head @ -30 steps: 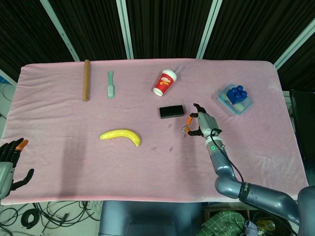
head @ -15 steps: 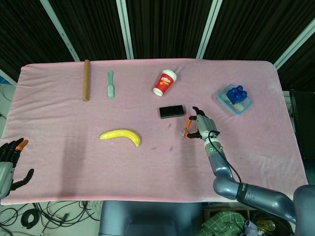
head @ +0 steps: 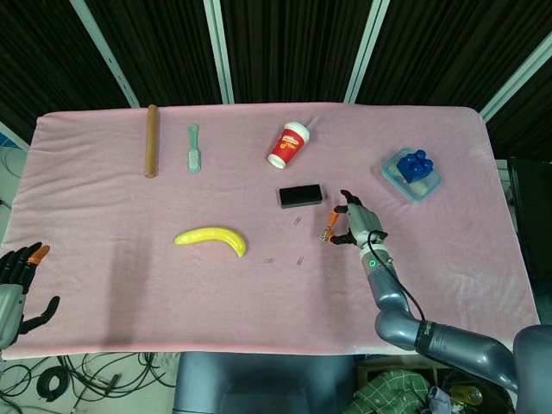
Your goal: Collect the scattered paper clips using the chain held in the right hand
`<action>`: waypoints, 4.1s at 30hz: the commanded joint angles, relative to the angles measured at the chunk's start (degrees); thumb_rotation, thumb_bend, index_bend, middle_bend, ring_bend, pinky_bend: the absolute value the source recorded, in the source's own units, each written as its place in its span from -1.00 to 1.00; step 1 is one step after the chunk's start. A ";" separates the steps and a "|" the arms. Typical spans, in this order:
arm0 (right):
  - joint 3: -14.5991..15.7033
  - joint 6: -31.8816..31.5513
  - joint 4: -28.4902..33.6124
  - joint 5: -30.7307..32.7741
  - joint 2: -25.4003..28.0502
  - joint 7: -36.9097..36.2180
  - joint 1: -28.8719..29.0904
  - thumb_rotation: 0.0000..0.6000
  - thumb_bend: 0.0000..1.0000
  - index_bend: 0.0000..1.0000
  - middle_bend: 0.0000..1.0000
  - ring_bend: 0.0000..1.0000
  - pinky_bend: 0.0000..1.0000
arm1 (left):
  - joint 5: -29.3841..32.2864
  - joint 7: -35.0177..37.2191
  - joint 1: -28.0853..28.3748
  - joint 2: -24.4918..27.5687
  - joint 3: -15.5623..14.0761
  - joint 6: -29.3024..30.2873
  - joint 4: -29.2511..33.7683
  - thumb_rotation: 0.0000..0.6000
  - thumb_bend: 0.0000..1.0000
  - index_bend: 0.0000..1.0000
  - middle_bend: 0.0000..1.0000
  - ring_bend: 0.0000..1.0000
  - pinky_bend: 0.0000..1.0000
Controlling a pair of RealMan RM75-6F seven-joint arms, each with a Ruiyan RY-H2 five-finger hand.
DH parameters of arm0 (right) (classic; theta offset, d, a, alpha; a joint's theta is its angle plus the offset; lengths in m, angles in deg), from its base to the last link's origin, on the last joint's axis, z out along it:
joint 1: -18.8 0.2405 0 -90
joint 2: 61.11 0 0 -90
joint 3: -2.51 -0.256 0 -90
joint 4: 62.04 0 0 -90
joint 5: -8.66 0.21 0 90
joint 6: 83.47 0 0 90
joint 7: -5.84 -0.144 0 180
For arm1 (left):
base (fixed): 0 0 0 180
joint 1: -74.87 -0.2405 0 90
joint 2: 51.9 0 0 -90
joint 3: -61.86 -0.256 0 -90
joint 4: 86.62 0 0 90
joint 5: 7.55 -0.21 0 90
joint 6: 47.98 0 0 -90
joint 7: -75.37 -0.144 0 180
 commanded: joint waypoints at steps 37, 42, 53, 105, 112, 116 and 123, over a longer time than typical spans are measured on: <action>-3.01 1.39 -4.81 2.89 -4.00 1.86 5.97 1.00 -0.19 0.33 -1.00 -1.00 -0.66 | 0.19 2.20 -0.13 0.50 -0.10 -0.15 -0.44 1.00 -0.29 -0.79 -0.92 -1.00 -1.00; -3.28 1.97 -6.58 4.00 -4.83 2.31 6.90 1.00 -0.19 0.33 -1.00 -1.00 -0.66 | 0.22 2.56 -0.17 0.55 -0.13 -0.18 -0.56 1.00 -0.29 -0.79 -0.92 -1.00 -1.00; -4.00 3.44 -9.51 5.77 -6.27 2.72 8.65 1.00 -0.19 0.33 -1.00 -1.00 -0.66 | 0.25 2.42 -0.20 0.58 -0.12 -0.18 -0.44 1.00 -0.29 -0.79 -0.92 -1.00 -1.00; -4.36 1.35 -5.25 4.70 -4.71 3.62 9.07 1.00 -0.19 0.33 -1.00 -1.00 -0.66 | 0.23 2.65 -0.13 0.62 -0.08 -0.30 -0.53 1.00 -0.29 -0.79 -0.92 -1.00 -1.00; -2.65 -0.76 2.17 2.62 -1.41 3.95 6.87 1.00 -0.19 0.33 -1.00 -1.00 -0.66 | 0.14 2.50 -0.16 0.58 -0.12 -0.21 -0.50 1.00 -0.29 -0.79 -0.92 -1.00 -1.00; -1.19 -2.48 6.44 0.77 0.14 3.96 5.36 1.00 -0.19 0.33 -1.00 -1.00 -0.66 | 0.10 2.43 -0.17 0.54 -0.12 -0.16 -0.51 1.00 -0.29 -0.79 -0.92 -1.00 -1.00; 1.21 -4.31 11.32 -1.60 1.45 3.93 3.42 1.00 -0.19 0.33 -1.00 -1.00 -0.66 | 0.18 2.21 -0.14 0.51 -0.09 -0.23 -0.39 1.00 -0.29 -0.79 -0.92 -1.00 -1.00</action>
